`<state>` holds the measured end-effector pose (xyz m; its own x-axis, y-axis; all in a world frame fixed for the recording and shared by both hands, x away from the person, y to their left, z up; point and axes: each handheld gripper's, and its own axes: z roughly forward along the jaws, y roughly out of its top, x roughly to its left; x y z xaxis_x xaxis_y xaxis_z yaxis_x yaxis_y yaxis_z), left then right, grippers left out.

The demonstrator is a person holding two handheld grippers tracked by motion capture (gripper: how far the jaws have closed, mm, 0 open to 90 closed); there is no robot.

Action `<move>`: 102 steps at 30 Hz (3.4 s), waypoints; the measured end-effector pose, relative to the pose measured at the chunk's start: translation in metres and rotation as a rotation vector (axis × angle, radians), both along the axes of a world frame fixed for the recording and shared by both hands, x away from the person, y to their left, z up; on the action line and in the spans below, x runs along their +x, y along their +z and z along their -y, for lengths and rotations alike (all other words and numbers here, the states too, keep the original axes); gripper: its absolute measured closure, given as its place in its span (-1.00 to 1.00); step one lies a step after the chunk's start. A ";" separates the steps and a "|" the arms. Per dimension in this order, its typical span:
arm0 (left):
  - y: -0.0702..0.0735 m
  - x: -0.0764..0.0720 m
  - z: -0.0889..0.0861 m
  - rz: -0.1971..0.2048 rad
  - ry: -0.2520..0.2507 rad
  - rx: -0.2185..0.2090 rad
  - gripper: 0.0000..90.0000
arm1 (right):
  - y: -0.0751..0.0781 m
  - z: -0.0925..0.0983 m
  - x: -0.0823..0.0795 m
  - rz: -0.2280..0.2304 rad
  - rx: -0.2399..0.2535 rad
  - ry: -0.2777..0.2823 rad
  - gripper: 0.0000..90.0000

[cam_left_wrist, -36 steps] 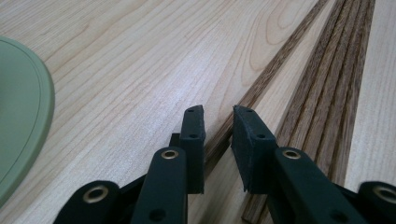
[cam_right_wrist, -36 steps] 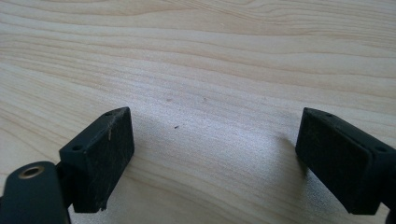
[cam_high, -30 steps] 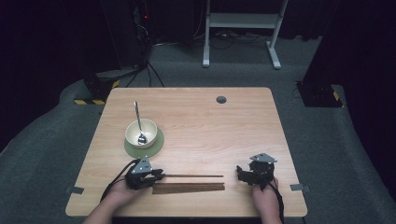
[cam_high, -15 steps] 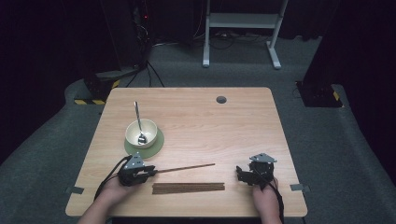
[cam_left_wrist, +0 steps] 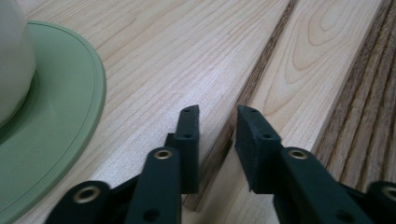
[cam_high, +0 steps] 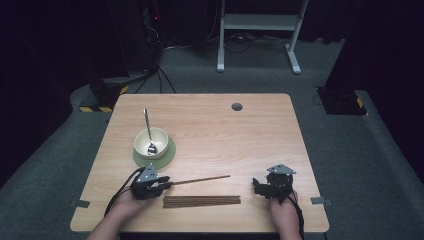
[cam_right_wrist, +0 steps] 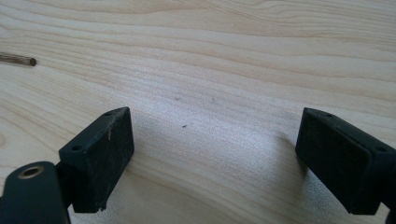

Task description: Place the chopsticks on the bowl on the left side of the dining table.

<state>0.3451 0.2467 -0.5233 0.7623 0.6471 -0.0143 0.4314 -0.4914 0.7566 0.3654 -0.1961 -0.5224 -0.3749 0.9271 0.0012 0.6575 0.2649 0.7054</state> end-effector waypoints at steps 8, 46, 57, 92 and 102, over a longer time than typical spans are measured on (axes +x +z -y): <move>0.000 0.002 -0.003 -0.025 -0.003 -0.025 0.73 | 0.000 0.000 0.000 -0.001 0.001 0.002 -0.75; 0.029 -0.004 -0.015 0.092 0.052 -0.156 0.86 | 0.000 0.000 -0.001 -0.011 0.002 0.004 -0.75; 0.043 -0.008 -0.025 0.162 0.086 -0.208 0.86 | 0.000 0.000 -0.001 -0.012 0.003 0.005 -0.75; 0.052 -0.003 -0.105 0.268 0.413 -0.336 0.86 | 0.000 -0.001 -0.001 -0.012 0.004 0.006 -0.75; 0.041 0.005 -0.096 0.223 0.398 -0.306 0.86 | 0.000 0.000 -0.001 -0.011 0.003 0.007 -0.75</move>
